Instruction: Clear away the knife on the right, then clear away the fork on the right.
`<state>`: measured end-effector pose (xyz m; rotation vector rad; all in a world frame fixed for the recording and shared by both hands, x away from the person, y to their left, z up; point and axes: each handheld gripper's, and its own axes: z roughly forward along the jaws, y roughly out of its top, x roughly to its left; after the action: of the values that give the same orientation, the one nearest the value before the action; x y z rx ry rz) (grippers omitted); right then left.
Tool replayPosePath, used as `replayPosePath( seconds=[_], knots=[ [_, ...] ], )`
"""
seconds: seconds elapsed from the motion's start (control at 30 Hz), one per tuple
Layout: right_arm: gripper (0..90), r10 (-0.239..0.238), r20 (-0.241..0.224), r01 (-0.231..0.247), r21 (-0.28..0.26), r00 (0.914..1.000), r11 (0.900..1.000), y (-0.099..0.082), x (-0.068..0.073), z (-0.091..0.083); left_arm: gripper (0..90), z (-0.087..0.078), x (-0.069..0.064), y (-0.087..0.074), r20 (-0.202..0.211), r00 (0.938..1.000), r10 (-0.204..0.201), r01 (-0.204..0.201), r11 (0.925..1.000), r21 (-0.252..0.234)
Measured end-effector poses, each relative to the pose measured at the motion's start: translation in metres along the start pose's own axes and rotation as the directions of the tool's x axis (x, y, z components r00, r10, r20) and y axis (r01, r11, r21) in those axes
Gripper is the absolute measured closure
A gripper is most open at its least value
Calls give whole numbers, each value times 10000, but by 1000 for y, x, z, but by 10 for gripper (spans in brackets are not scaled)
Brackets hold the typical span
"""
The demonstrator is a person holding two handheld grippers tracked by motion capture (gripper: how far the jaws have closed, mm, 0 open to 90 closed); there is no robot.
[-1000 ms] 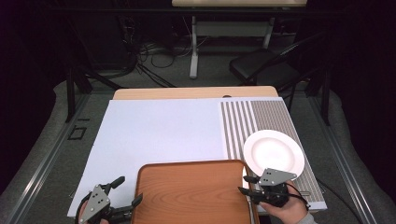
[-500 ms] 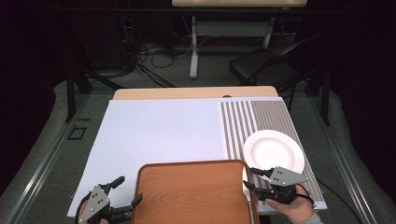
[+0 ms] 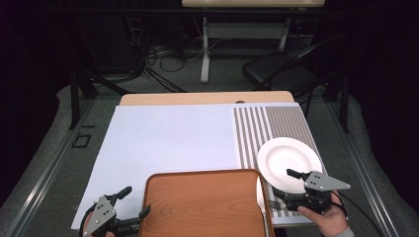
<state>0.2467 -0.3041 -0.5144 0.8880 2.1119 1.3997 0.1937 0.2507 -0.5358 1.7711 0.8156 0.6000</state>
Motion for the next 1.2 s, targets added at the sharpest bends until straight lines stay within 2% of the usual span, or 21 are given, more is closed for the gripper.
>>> replayPosePath(
  seconds=[0.03, 0.1, 0.17, 0.2, 0.3, 0.47, 0.93, 1.2],
  knots=[
    [141, -39, 93, 39, -49, 9999, 10000, -1, -2, -3, 156, 0, 0, 0, 5, 10000, 3, -3, 10000, -1],
    [118, -177, 128, 174, 185, 9998, 9997, -4, -7, -7, 156, 0, 0, 0, 8, 10000, 5, -5, 10000, -1],
    [20, 151, 427, -154, 74, 9990, 9999, -6, -11, -10, 156, 0, 0, 0, 6, 10000, 16, -16, 10000, -2],
    [0, 292, 451, -296, 93, 9986, 9995, -6, -13, -12, 156, 0, 0, 0, 7, 10000, 29, -29, 10000, -1],
    [0, 520, 569, -514, -107, 9970, 9986, -8, -16, -16, 156, 0, 0, 0, 9, 10000, 50, -50, 10000, -6],
    [0, 576, 747, -561, -219, 9955, 9982, -8, -18, -18, 156, -1, 0, 0, -3, 10000, 78, -78, 10000, -29],
    [0, 284, 872, -270, -174, 9958, 9995, -9, -17, -16, 156, -1, 0, 0, -25, 10000, 57, -57, 10000, -55],
    [0, 412, 798, -408, -76, 9960, 9991, -8, -18, -16, 156, -2, 0, 0, -61, 10000, 49, -50, 10000, -78]
  ],
)
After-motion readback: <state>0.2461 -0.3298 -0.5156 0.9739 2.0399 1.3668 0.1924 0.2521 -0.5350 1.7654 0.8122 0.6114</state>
